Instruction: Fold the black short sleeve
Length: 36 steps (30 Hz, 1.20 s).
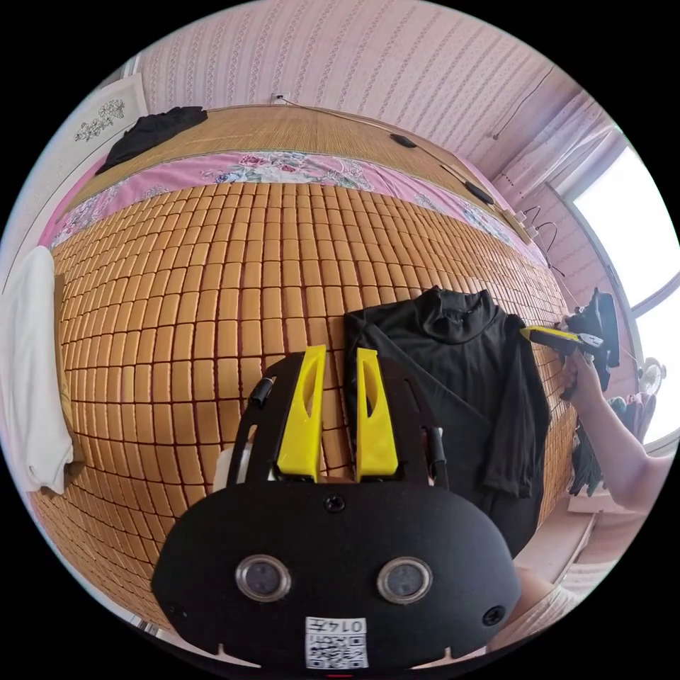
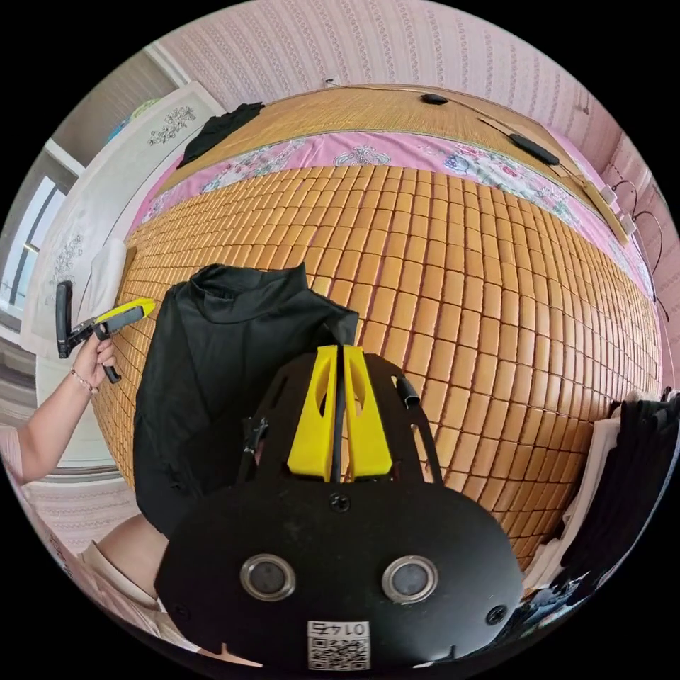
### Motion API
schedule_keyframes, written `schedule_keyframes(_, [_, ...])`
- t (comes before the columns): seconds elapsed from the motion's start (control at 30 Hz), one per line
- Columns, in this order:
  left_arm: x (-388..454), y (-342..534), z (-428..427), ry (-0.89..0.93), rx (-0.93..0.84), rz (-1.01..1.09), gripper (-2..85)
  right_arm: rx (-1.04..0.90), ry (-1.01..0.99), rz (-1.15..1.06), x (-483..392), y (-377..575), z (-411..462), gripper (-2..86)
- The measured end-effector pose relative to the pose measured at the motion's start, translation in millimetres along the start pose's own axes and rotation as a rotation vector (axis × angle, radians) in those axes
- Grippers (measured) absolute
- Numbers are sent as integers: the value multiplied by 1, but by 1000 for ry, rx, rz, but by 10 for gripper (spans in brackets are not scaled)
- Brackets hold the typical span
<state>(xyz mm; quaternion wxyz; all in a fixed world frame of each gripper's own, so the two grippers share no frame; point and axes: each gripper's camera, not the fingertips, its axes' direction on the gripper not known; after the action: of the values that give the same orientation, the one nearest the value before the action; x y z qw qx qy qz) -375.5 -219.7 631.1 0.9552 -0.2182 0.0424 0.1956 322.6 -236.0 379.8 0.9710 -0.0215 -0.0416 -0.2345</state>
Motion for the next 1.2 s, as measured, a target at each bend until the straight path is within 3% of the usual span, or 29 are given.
schedule_keyframes(0.17, [-21,2,-15,60,-5,-29,77,-1,-130,197,57,8,-6,47])
schedule_keyframes(0.3, [-28,2,-28,107,10,-37,84,63,-152,135,54,13,-14,70])
schedule_keyframes(0.4, [-25,-4,-25,115,-35,-8,97,-3,-152,73,45,4,3,89])
schedule_keyframes(0.57, [-32,-17,-27,64,-68,24,4,0,-83,9,42,-10,2,21])
schedule_keyframes(0.9, [-37,-51,-109,137,100,-24,-10,157,-148,71,72,-25,-57,8])
schedule_keyframes(1.2, [-12,72,-256,287,149,177,-10,248,-313,-89,35,104,-150,8])
